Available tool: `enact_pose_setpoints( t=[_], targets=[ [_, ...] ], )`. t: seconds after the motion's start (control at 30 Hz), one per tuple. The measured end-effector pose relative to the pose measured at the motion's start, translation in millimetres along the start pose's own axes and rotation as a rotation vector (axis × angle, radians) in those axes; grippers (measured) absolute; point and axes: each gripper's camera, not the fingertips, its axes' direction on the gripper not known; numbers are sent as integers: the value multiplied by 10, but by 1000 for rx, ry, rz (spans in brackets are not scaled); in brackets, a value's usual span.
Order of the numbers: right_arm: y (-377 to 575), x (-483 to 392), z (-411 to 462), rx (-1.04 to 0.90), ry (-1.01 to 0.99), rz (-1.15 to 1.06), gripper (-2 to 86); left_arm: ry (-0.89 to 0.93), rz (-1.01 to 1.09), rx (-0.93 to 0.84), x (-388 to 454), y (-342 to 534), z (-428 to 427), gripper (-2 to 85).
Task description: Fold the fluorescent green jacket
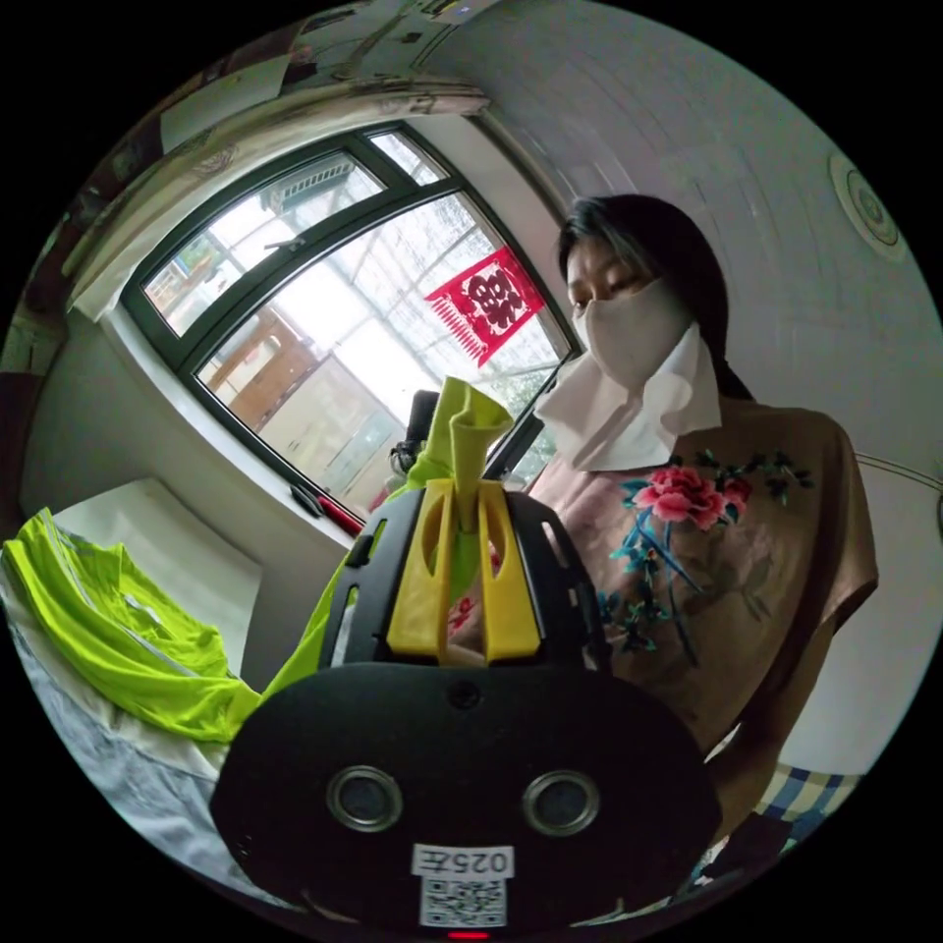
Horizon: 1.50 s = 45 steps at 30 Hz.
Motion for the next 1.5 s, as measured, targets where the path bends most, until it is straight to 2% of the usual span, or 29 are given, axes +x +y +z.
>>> enact_pose_setpoints(
  t=[0.4, 0.57, 0.73, 0.87, 1.03, 1.17, 1.27, 1.4, 1.5],
  targets=[
    [144, 107, 22, -14, -141, 11, 67, 50, 28, -75, 106, 17, 103, 0],
    [172, 19, 109, -58, -89, -16, 67, 65, 25, -76, 131, 88, 144, 1],
    [252, 15, 64, -61, -134, -33, 15, 65, 23, -92, 169, 125, 203, 6],
    [363, 30, -67, -6, -143, -27, 0, 10, 35, -64, 246, 165, 140, 49],
    [464, -14, -278, 60, -155, -16, -4, -49, 46, 95, 301, 357, -155, 114],
    [475, -53, -259, 34, -119, -5, -4, -73, 70, 76, 367, 401, -64, 129],
    [476, -64, -231, 19, -131, -1, -4, -143, 82, 38, 420, 404, 65, 112],
    [486, -99, -241, 18, -126, 4, -3, -178, 130, 76, 516, 470, 63, 28],
    [503, -135, -276, 23, -88, 18, -1, -209, 114, 40, 557, 475, 102, 0]
  ],
)
